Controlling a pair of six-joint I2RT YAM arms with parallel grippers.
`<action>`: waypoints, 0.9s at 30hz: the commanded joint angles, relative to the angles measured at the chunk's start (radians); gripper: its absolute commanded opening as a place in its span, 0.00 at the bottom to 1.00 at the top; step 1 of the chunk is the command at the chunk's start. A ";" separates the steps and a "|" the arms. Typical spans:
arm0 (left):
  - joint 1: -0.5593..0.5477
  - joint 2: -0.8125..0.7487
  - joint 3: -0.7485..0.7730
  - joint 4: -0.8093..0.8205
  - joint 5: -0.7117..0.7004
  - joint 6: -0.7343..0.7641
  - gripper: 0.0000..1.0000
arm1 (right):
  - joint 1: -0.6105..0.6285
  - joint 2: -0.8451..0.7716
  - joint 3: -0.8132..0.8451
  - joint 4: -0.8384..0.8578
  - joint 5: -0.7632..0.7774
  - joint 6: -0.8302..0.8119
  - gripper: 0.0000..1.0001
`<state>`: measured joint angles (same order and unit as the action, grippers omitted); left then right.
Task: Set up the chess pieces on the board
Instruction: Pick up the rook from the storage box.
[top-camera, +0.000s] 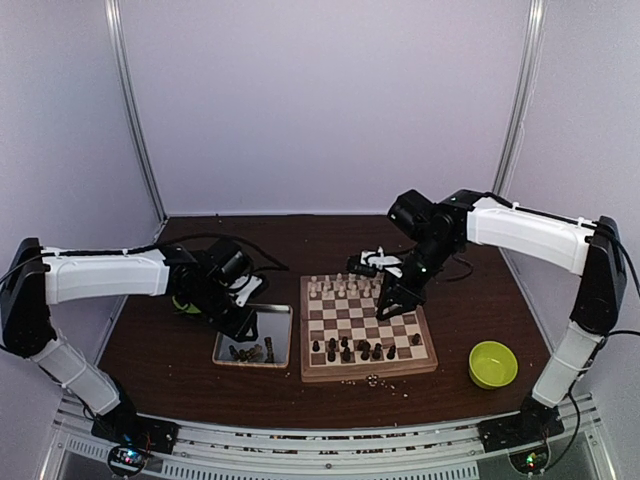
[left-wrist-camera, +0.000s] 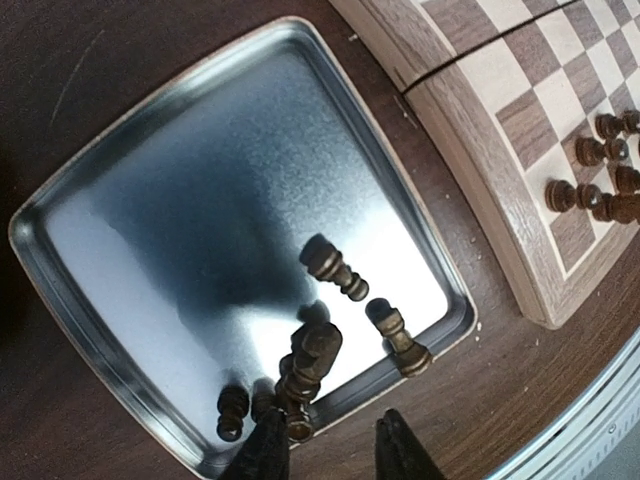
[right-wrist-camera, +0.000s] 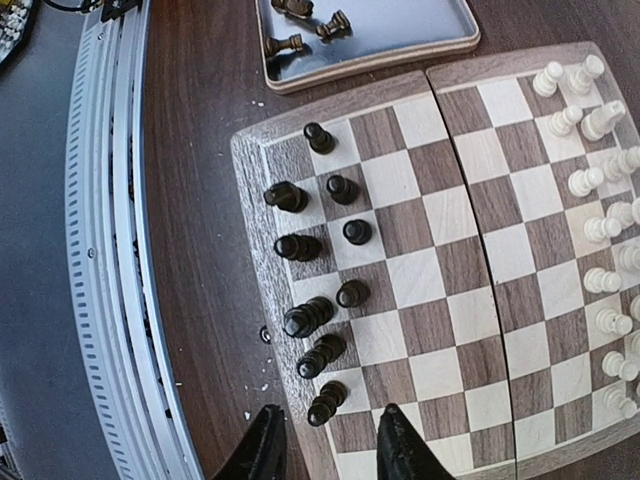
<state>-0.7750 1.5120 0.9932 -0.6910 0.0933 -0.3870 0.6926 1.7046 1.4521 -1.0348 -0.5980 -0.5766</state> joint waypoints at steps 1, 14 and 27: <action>-0.012 0.050 0.024 -0.024 0.012 0.029 0.31 | -0.019 -0.038 -0.071 0.075 -0.010 0.011 0.32; -0.014 0.194 0.136 -0.068 -0.033 0.008 0.31 | -0.117 -0.133 -0.262 0.245 -0.028 0.041 0.32; -0.013 0.287 0.202 -0.059 -0.047 -0.026 0.31 | -0.128 -0.137 -0.287 0.258 -0.016 0.023 0.33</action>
<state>-0.7864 1.7691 1.1423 -0.7624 0.0582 -0.3958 0.5697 1.5906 1.1728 -0.7902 -0.6060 -0.5472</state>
